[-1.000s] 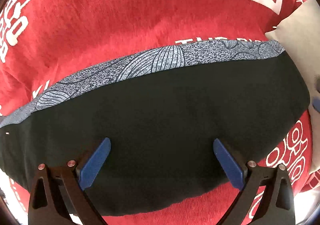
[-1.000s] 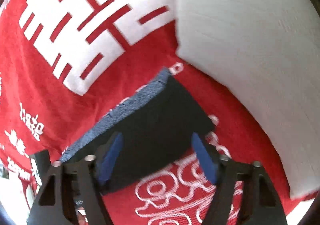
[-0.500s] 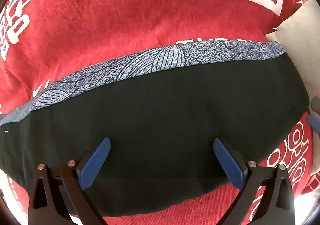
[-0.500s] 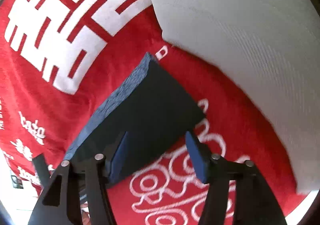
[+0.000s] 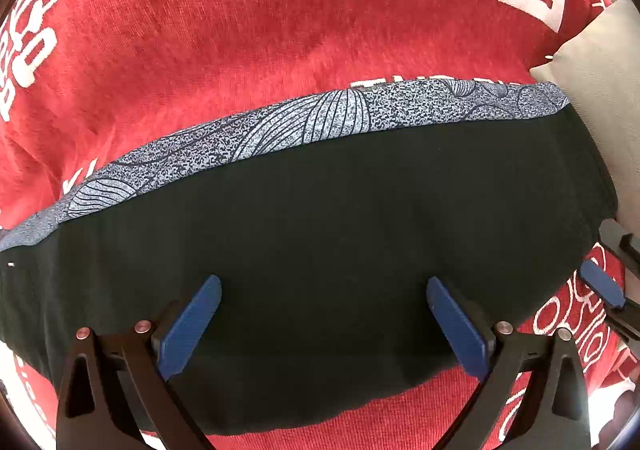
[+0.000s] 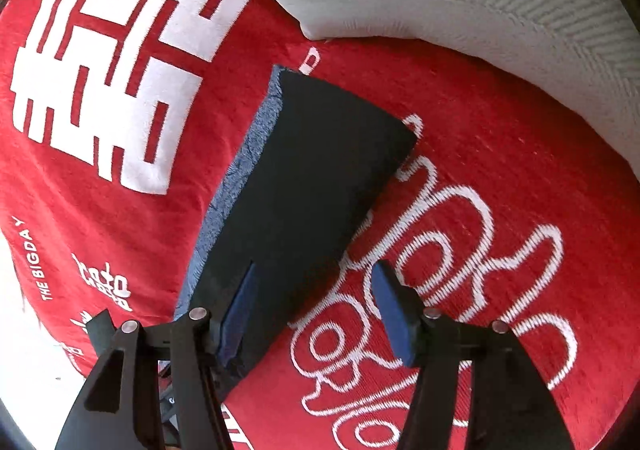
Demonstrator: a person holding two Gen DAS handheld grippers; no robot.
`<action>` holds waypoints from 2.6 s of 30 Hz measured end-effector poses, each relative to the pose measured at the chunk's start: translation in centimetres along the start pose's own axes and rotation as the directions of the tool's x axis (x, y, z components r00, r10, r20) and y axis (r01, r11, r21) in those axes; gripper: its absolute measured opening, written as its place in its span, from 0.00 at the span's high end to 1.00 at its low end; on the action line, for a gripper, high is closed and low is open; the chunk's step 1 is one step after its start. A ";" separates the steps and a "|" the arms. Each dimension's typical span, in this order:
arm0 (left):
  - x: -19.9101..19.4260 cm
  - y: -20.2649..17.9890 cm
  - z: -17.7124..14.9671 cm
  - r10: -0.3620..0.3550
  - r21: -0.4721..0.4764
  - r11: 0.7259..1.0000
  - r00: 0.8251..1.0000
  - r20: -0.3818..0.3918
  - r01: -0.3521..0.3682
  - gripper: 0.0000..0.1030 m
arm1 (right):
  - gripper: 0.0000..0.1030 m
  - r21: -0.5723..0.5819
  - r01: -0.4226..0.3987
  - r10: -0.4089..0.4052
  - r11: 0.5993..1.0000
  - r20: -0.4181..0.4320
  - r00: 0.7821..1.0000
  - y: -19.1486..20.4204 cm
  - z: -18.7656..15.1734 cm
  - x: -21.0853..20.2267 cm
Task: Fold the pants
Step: 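Grasp the folded trouser end near the pillow with the right tool, then lift the trouser end with the right tool and fold it over the trousers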
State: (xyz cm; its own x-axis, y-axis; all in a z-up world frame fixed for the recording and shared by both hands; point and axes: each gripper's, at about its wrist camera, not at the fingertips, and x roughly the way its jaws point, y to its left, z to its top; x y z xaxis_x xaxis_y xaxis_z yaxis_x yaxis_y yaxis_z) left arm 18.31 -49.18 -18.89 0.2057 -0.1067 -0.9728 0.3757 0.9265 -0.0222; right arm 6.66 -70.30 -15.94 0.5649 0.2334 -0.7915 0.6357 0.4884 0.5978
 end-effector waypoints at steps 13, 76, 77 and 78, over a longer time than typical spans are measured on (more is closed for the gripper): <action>0.0 0.0 0.0 0.000 0.000 1.000 1.000 -0.001 0.000 0.00 | 0.37 0.027 -0.080 0.079 0.996 0.053 0.995 -0.1 -0.2 0.4; -4.8 21.5 -2.9 -0.030 -0.189 0.981 0.994 0.101 0.049 0.21 | 0.88 -0.825 0.359 -0.206 0.436 0.297 0.932 26.6 -15.8 5.3; -4.8 22.5 -3.1 -0.016 -0.208 0.977 0.995 0.098 0.036 0.21 | 0.88 -0.829 0.365 -0.214 0.423 0.300 0.930 26.9 -16.7 6.0; -4.6 24.3 -3.4 0.002 -0.233 0.972 0.996 0.093 0.020 0.21 | 0.88 -0.836 0.373 -0.228 0.403 0.303 0.925 27.4 -18.0 7.3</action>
State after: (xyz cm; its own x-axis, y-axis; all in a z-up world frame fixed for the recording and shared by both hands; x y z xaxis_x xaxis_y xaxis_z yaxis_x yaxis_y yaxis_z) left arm 23.46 -24.92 -15.73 0.2895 -0.1377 -0.9472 0.1586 0.9828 -0.0944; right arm 18.78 -40.09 -7.64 0.5377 -0.1503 -0.8297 0.0270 0.9866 -0.1612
